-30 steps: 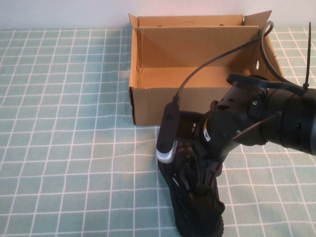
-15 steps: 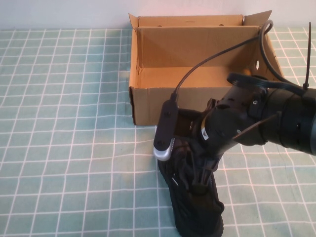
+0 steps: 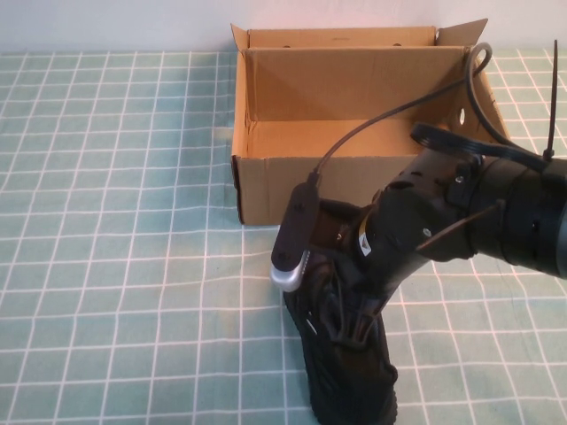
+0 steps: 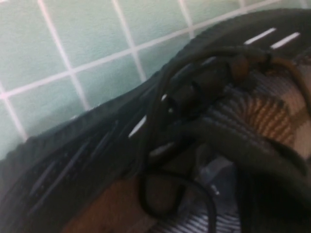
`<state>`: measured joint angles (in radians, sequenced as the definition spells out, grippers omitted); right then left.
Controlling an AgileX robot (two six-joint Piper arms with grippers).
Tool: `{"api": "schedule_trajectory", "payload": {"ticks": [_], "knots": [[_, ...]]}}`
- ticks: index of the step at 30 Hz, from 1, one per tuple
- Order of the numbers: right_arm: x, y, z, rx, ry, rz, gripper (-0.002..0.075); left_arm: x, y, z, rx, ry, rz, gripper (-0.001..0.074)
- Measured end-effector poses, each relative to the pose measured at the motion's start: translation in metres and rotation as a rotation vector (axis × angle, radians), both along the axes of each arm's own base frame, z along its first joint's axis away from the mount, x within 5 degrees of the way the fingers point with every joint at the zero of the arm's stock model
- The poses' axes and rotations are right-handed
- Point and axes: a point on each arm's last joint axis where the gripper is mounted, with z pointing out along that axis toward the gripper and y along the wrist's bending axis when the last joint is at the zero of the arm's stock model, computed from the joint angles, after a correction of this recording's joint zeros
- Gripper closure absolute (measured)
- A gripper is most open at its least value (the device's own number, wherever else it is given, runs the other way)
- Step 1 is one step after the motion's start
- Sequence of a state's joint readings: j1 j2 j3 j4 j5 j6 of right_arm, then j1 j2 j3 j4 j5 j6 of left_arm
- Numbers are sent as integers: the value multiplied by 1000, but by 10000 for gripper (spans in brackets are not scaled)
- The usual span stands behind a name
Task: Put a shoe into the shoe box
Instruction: Pick up the shoe from the table, then hand over the shoe
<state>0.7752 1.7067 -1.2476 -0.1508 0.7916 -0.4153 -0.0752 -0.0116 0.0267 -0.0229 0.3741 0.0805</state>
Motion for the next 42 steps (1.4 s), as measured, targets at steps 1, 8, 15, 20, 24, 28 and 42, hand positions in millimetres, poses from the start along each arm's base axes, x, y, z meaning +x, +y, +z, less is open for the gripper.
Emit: {"api": "schedule_trajectory", "payload": {"ticks": [1, 8, 15, 20, 24, 28, 42], "knots": [[-1, 0, 0, -2, 11, -9, 709, 0, 0, 0, 0, 0, 0, 738], [-11, -9, 10, -18, 74, -76, 729, 0, 0, 0, 0, 0, 0, 738], [-35, -28, 61, 99, 37, -105, 729, 0, 0, 0, 0, 0, 0, 738], [-55, -45, 99, 208, -23, -112, 730, 0, 0, 0, 0, 0, 0, 738], [-64, -54, 113, 251, -40, -131, 730, 0, 0, 0, 0, 0, 0, 738], [-67, -57, 115, 253, -30, -141, 730, 0, 0, 0, 0, 0, 0, 738], [-70, -59, 115, 243, 3, -177, 730, 3, -2, 17, -180, -170, 20, 738]]}}
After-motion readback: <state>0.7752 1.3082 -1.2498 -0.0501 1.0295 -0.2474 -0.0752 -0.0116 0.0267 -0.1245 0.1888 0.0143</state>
